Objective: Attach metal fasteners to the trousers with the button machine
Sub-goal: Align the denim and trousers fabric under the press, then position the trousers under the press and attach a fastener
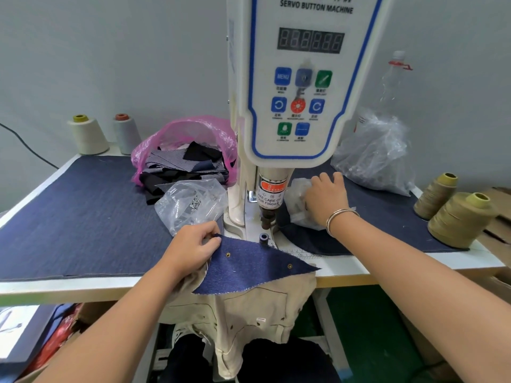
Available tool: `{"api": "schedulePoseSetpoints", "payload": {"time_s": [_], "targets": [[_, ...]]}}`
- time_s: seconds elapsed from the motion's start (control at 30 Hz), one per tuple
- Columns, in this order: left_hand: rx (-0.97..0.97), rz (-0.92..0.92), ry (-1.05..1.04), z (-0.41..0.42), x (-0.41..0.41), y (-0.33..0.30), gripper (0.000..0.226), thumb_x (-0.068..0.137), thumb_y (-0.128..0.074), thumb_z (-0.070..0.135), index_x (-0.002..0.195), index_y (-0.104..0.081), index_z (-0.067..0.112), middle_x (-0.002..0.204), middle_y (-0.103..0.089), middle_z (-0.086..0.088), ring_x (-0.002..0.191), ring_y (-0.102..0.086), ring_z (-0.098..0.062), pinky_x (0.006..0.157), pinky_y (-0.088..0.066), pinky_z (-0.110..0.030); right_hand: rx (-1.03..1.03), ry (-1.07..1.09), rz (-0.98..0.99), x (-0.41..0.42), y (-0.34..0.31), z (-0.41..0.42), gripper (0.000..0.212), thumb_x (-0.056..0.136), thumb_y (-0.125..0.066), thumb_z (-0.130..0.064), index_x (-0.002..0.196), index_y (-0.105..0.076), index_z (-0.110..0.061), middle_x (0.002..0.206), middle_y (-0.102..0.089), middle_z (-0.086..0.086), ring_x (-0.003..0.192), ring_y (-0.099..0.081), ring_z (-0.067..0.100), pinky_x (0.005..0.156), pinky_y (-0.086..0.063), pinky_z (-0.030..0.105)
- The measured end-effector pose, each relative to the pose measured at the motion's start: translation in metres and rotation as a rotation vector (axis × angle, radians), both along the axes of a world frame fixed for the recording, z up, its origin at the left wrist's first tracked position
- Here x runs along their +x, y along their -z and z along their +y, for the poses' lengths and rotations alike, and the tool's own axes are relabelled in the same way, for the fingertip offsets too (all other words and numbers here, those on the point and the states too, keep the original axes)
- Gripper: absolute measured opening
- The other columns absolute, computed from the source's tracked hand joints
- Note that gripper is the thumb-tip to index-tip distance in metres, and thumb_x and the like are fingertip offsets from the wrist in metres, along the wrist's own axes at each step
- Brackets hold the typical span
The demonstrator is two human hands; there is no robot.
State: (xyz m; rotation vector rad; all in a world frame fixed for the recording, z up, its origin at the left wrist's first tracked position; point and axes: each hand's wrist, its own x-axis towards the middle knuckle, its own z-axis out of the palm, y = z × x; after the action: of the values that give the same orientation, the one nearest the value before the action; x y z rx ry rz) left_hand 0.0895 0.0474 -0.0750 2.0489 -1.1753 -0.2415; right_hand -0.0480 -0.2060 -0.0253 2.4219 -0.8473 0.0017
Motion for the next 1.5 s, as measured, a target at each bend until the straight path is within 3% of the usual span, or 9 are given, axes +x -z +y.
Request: {"api": "schedulePoseSetpoints", "payload": {"time_s": [0.13,0.3,0.37,0.43,0.5,0.57,0.93,1.33,1.5], "targets": [[0.002,0.002,0.001,0.0,0.0,0.0,0.025,0.086,-0.059,0.007,0.066,-0.052,0.021,0.062,-0.058,-0.009,0.063,-0.05,-0.018,0.063,-0.038,-0.031,0.159,-0.1,-0.421,-0.023,-0.006,0.007,0.016,0.087,-0.057,-0.022,0.089,-0.073,-0.018,0.126,-0.05,0.0,0.122,-0.037,0.021,0.098,-0.016,0.04],[-0.002,0.007,0.007,0.0,-0.001,-0.001,0.024,0.085,-0.058,0.011,0.065,-0.052,0.023,0.062,-0.057,-0.011,0.062,-0.048,-0.017,0.061,-0.037,-0.027,0.335,-0.205,-0.905,-0.056,-0.011,0.051,0.005,0.082,-0.071,-0.022,0.079,-0.074,-0.02,0.115,-0.058,0.001,0.113,-0.045,0.024,0.088,-0.019,0.032],[-0.003,0.004,0.001,-0.001,-0.001,-0.001,0.028,0.085,-0.059,0.007,0.064,-0.051,0.024,0.061,-0.057,-0.01,0.061,-0.047,-0.015,0.061,-0.036,-0.025,0.723,-0.135,-1.021,-0.059,-0.012,0.074,0.006,0.084,-0.069,-0.027,0.08,-0.072,-0.025,0.1,-0.06,-0.005,0.095,-0.05,0.009,0.081,-0.028,0.021],[-0.003,0.002,-0.002,0.0,-0.001,-0.001,0.03,0.085,-0.059,0.006,0.064,-0.051,0.026,0.06,-0.057,-0.008,0.06,-0.046,-0.013,0.06,-0.035,-0.022,1.351,-0.016,-1.155,-0.055,-0.009,0.096,0.012,0.086,-0.066,-0.026,0.079,-0.072,-0.018,0.072,-0.061,-0.005,0.059,-0.052,0.001,0.055,-0.038,0.011],[-0.01,0.006,-0.004,0.0,-0.002,-0.001,0.031,0.085,-0.059,0.006,0.063,-0.05,0.026,0.059,-0.056,-0.007,0.058,-0.045,-0.011,0.059,-0.034,-0.02,1.774,0.123,-1.172,-0.052,-0.005,0.109,0.019,0.09,-0.061,-0.02,0.088,-0.069,-0.003,0.054,-0.049,-0.004,0.038,-0.038,0.005,0.036,-0.028,0.015],[-0.017,0.008,-0.009,0.0,-0.002,-0.001,0.031,0.085,-0.059,0.006,0.063,-0.05,0.026,0.059,-0.056,-0.006,0.058,-0.045,-0.011,0.059,-0.035,-0.021,1.977,0.181,-1.142,-0.049,-0.001,0.114,0.019,0.094,-0.055,-0.019,0.091,-0.066,-0.004,0.051,-0.042,-0.006,0.035,-0.03,0.004,0.033,-0.02,0.015],[-0.011,-0.017,-0.013,0.0,-0.001,0.0,0.023,0.084,-0.059,0.006,0.066,-0.054,0.019,0.059,-0.057,-0.008,0.06,-0.047,-0.014,0.063,-0.039,-0.031,2.328,0.36,-1.126,-0.043,-0.007,0.118,0.016,0.095,-0.053,-0.02,0.094,-0.061,-0.006,0.052,-0.039,-0.005,0.034,-0.028,0.003,0.033,-0.02,0.014],[-0.036,0.027,0.01,-0.002,0.0,0.002,0.012,0.075,-0.051,0.025,0.063,-0.05,0.026,0.056,-0.054,-0.006,0.055,-0.041,-0.009,0.058,-0.033,-0.024,2.552,0.453,-1.192,-0.047,-0.01,0.12,0.016,0.083,-0.06,-0.017,0.088,-0.066,-0.003,0.05,-0.039,-0.004,0.031,-0.03,0.006,0.029,-0.023,0.016],[-0.048,0.011,0.008,-0.002,0.003,0.006,0.026,0.082,-0.057,0.013,0.062,-0.049,0.028,0.053,-0.05,0.006,0.056,-0.043,-0.008,0.057,-0.032,-0.02,2.6,0.447,-1.229,-0.047,-0.01,0.122,0.019,0.072,-0.065,-0.015,0.085,-0.068,-0.001,0.051,-0.039,-0.003,0.031,-0.031,0.006,0.029,-0.024,0.017]]}}
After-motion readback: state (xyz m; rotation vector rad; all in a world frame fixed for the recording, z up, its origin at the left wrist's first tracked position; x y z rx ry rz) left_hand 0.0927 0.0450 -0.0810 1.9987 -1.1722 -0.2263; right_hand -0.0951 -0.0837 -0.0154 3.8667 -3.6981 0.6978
